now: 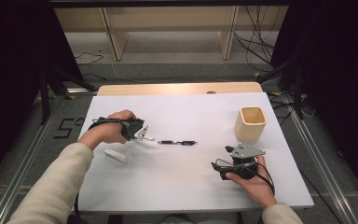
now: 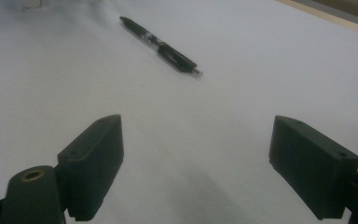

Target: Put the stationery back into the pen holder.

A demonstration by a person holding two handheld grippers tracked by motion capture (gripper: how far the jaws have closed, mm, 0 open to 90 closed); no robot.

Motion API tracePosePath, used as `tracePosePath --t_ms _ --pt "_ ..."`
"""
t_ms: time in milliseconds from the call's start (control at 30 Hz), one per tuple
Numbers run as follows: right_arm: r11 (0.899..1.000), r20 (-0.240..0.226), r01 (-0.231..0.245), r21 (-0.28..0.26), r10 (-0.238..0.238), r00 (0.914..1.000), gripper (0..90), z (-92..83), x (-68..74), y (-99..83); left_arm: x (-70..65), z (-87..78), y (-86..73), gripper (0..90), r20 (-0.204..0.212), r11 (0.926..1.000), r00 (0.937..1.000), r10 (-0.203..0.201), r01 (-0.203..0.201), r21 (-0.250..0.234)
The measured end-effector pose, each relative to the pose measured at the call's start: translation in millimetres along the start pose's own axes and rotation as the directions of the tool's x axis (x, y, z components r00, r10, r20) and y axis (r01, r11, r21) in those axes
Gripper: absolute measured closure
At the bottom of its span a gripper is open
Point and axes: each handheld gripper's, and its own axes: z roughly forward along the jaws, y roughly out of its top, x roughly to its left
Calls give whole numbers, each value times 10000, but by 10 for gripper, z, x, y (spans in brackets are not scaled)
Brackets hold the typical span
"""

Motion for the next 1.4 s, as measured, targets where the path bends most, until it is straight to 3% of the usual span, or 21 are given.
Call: tracePosePath --t_ms 167,233,267,300,467,533,567,600,633,667,700,733,767,933,1033,1133,1167,1233,1300,1367,1400 --pt "10000 5 -4 12 4 10000 186 0 2 0 8 -73 -22 786 -446 9964 9970 -632 605 -591" --pt "10000 7 -21 7 21 10000 186 1 3 1 3 -93 -41 786 -591 9917 9932 -1006 953 -861" --pt "10000 4 -19 7 19 10000 187 1 4 1 -4 -110 -61 786 -704 9818 9864 -1484 1384 -1302" --pt "10000 -2 -27 7 27 10000 186 1 4 1 -4 -110 -61 785 -704 9818 9864 -1484 1384 -1302" --pt "10000 17 -51 -33 51 10000 187 4 5 2 -5 -193 -84 785 -862 9432 9637 -2528 2256 -2440" --pt "10000 32 -45 -86 45 10000 189 4 7 4 -11 -235 -81 786 -910 9169 9469 -3083 2702 -2939" --pt "9999 38 -34 -110 35 10000 190 4 7 5 -16 -278 -78 786 -854 8762 9233 -3745 3222 -3583" --pt "9999 29 -44 -120 45 10000 190 3 9 6 -16 -278 -78 786 -854 8762 9233 -3745 3222 -3583" --pt "9999 27 -56 -152 56 10000 189 4 10 7 -35 -307 -71 786 -709 8186 8920 -4464 3751 -4349" --pt "9998 29 -80 -175 80 10000 190 4 11 8 -41 -326 -70 786 -655 7953 8805 -4695 3896 -4644" --pt "9998 38 -96 -191 97 9999 191 3 13 9 -41 -326 -70 786 -655 7953 8805 -4695 3896 -4644" --pt "9997 40 -117 -204 118 9999 191 2 16 11 -62 -357 -59 786 -490 7399 8536 -5186 4193 -5261" --pt "9996 44 -140 -239 141 9999 192 3 20 13 -62 -357 -59 785 -490 7399 8536 -5186 4193 -5261" --pt "9965 68 -503 -670 508 9987 216 14 57 49 -159 -415 7 786 303 5930 7938 -6074 4784 -6477" --pt "9922 134 -597 -1092 615 9980 229 15 86 123 -233 -433 71 786 923 4926 7501 -6548 5162 -7007" --pt "9875 177 -629 -1442 662 9977 250 14 103 182 -313 -431 160 786 1766 3751 6983 -6937 5595 -7391" --pt "9811 243 -656 -1819 712 9972 277 10 118 243 -339 -429 197 786 1937 3511 6872 -7001 5676 -7447" --pt "9777 218 -739 -1966 797 9966 280 14 122 272 -397 -437 299 786 2199 3179 6694 -7096 5828 -7479" --pt "9702 46 -968 -2223 1004 9949 294 42 129 335 -435 -454 381 786 2285 3061 6632 -7127 5872 -7493" --pt "9653 -89 -1116 -2360 1127 9936 307 71 148 410 -476 -462 465 786 2473 2837 6450 -7230 6037 -7450" --pt "9584 -253 -1187 -2597 1162 9929 330 108 174 495 -501 -453 503 785 2522 2781 6334 -7316 6150 -7378"
